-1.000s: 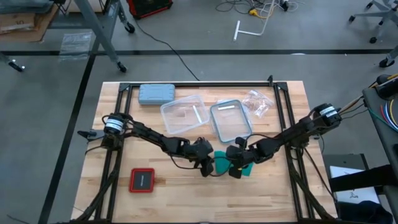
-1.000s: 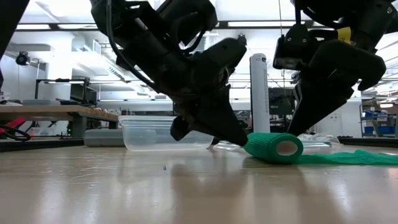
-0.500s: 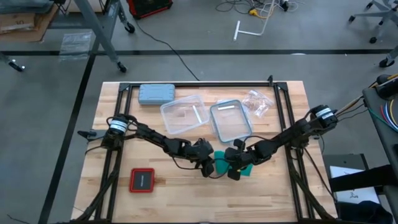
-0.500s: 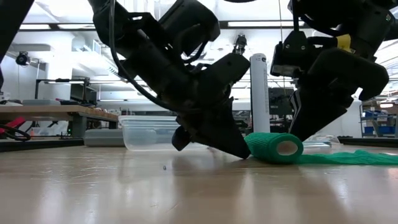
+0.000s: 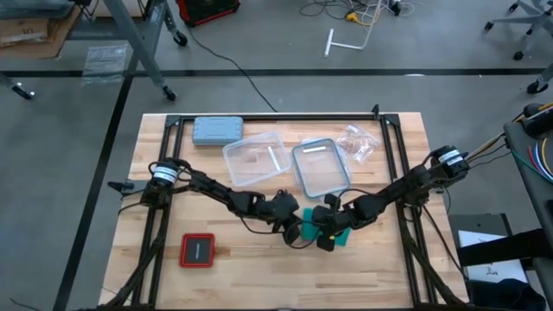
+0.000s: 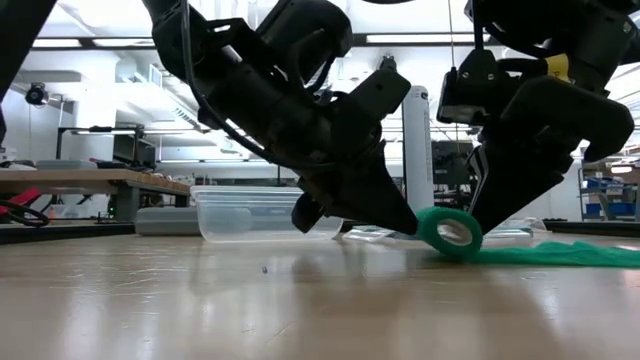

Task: Roll bandage
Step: Roll the blue bandage

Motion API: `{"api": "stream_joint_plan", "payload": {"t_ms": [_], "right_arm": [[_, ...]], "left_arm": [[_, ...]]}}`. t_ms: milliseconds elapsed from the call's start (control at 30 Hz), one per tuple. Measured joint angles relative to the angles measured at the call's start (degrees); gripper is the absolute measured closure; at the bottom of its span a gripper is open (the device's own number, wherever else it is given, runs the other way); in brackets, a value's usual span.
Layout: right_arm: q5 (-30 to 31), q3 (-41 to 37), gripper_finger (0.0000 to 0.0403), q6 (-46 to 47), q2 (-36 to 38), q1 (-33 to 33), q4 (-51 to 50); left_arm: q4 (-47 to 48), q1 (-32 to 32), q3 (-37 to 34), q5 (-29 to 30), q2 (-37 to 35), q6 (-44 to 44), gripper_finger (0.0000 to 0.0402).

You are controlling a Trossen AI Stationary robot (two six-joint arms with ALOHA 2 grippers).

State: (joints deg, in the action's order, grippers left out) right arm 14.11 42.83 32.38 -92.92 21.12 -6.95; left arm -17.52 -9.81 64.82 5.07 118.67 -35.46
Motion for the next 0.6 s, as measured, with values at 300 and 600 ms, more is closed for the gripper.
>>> {"api": "stream_joint_plan", "payload": {"t_ms": [300, 600], "right_arm": [[0.4, -0.02, 0.0401, 1.04, 0.54, 0.0, -0.96], [0.34, 0.04, 0.0401, 2.19, 1.75, 0.0, -4.19]], "left_arm": [[-0.59, 0.71, 0.0, 0.04, 0.0, 0.48, 0.0399], [-0.8, 0.64, 0.02, 0.21, 0.0, 0.48, 0.0398]]}}
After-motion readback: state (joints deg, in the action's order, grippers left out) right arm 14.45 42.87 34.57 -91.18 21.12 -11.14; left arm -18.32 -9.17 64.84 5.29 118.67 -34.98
